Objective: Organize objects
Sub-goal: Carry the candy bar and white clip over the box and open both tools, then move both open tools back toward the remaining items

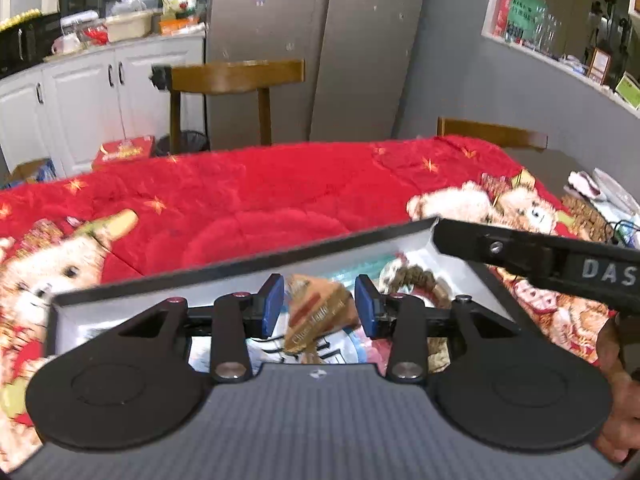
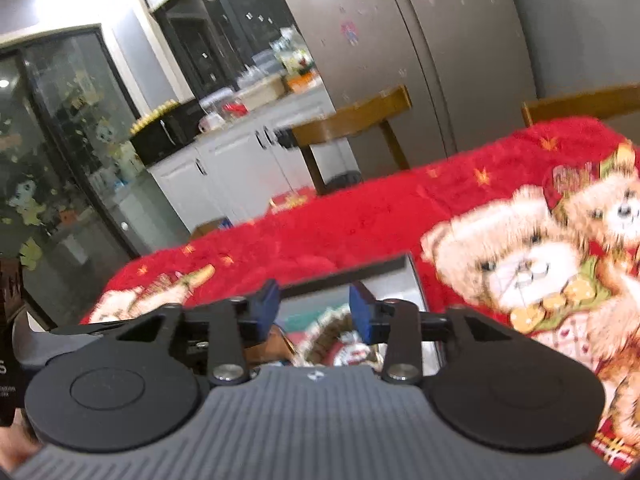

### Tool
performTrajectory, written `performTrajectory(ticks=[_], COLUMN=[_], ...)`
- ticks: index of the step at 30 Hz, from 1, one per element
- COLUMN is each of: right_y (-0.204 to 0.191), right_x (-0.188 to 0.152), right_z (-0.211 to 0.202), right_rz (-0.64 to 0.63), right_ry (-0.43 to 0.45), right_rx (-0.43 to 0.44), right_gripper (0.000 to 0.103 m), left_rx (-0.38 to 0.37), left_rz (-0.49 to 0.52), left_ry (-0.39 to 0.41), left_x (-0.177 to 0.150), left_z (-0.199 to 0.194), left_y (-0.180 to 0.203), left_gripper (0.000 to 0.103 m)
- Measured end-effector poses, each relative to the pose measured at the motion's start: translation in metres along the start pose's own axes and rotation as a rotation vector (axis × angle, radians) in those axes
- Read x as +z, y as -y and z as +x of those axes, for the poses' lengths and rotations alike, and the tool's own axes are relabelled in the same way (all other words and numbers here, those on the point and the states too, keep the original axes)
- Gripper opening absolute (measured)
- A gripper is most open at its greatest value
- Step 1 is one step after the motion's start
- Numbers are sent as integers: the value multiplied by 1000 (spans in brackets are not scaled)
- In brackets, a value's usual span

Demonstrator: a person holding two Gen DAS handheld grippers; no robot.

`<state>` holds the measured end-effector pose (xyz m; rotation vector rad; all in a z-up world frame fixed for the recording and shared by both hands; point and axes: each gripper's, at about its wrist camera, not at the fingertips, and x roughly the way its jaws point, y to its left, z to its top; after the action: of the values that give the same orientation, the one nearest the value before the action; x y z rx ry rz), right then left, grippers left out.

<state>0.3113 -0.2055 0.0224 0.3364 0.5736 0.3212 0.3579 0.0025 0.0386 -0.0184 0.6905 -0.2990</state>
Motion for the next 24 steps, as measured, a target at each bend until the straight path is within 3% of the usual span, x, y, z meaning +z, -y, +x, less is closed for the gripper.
performTrajectory(ticks=[2, 4, 5, 17, 24], right_y=[-7, -11, -14, -50, -66], right_x=[7, 13, 16, 12, -6], right_z=[-17, -35, -47, -183, -229], right_rz=[-10, -6, 0, -94, -170], right_ry=[44, 96, 124, 324, 368], right_rx=[8, 30, 42, 105, 120], right_gripper=[72, 81, 85, 87, 87], left_rx=[12, 14, 11, 43, 64], left_rz=[-6, -27, -32, 57, 54], left_ry=[38, 80, 102, 288, 356], left_x=[5, 8, 10, -19, -51], left_z=[-21, -45, -57, -222, -280], left_y=[-2, -4, -3, 26, 50], left_gripper=[47, 63, 65, 67, 67])
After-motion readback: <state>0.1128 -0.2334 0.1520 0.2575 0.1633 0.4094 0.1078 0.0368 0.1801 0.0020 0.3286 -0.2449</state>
